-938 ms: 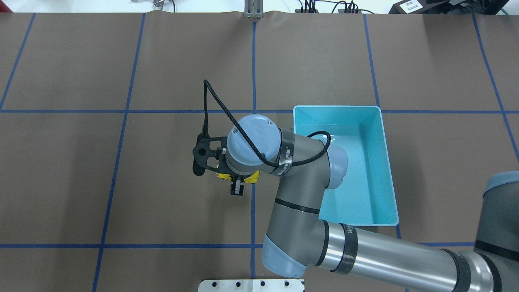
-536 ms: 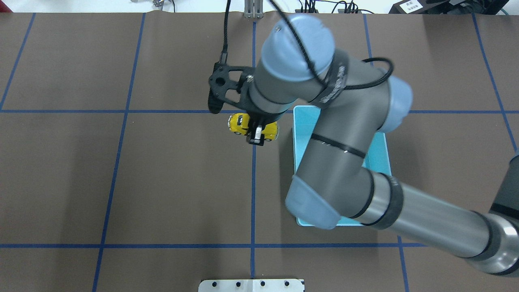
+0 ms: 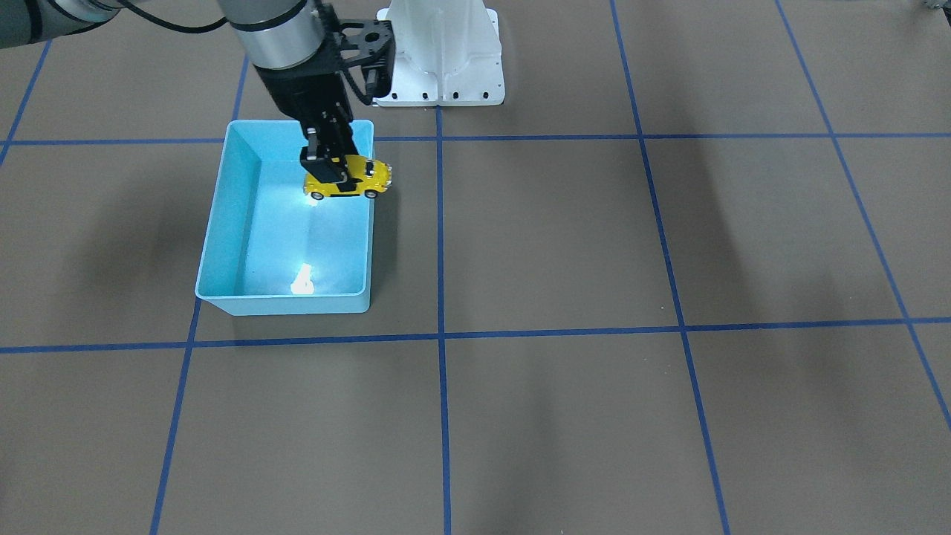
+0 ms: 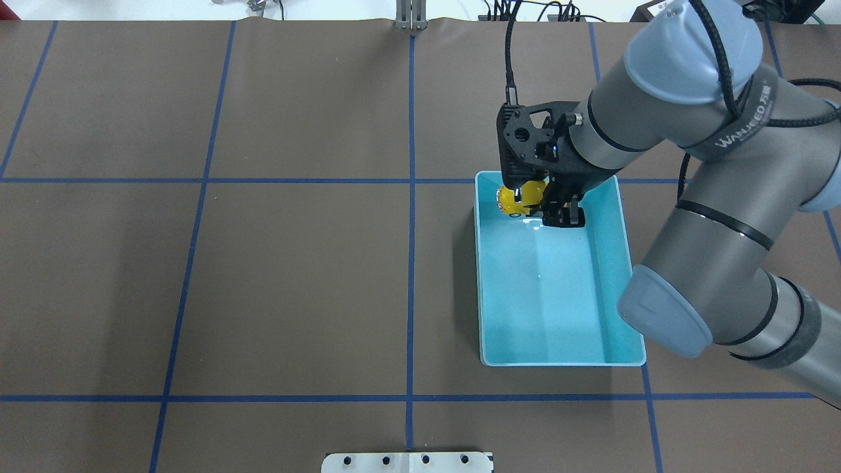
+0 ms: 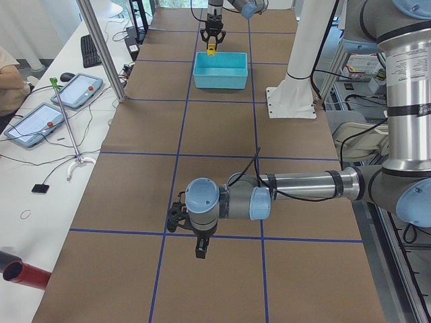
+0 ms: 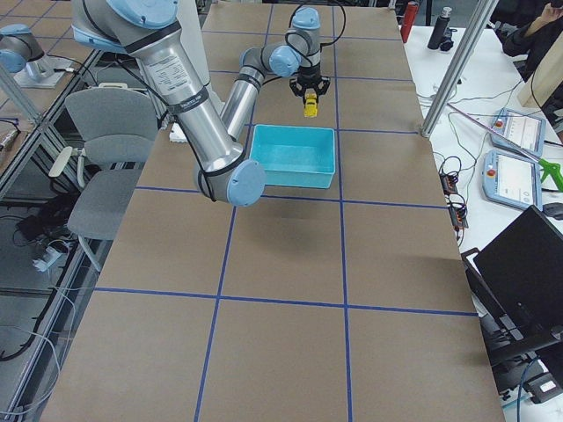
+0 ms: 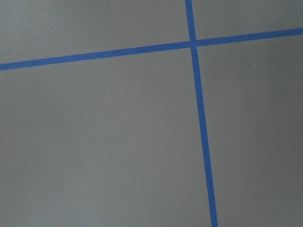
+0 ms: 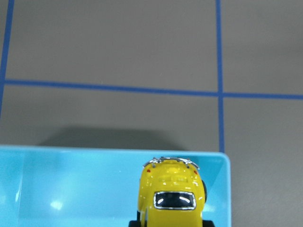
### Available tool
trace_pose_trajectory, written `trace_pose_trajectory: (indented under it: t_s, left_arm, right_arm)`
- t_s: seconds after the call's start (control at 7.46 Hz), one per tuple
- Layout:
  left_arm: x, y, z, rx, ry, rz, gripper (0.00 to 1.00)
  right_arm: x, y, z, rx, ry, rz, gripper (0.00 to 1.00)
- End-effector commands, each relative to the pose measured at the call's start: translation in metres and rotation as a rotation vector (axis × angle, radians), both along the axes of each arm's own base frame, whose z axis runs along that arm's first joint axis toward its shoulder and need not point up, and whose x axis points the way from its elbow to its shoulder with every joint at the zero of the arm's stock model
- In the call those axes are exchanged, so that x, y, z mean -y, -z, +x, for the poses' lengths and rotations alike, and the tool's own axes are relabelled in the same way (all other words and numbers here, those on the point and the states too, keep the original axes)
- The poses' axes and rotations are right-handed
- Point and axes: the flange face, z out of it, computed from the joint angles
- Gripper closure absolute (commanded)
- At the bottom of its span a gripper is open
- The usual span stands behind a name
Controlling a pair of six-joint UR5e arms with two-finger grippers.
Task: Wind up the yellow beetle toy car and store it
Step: 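Lift the car and carry it over the light-blue bin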
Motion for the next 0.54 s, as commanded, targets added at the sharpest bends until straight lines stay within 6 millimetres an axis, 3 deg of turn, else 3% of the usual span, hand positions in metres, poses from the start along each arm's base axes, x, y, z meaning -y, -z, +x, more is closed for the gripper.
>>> trace_pose_trajectory:
  t_s: [0.0,0.4]
  left_arm:
    - [0.0,0.001,0.0,0.0,0.0,0.001,0.0]
    - [0.0,0.001,0.0,0.0,0.0,0.001,0.0]
  right_arm:
    - [-0.019,-0.068,-0.031,-0.04,0.032,0.033,1.0]
    - [-0.028,-0.116,-0.086,-0.039,0.027,0.031,1.0]
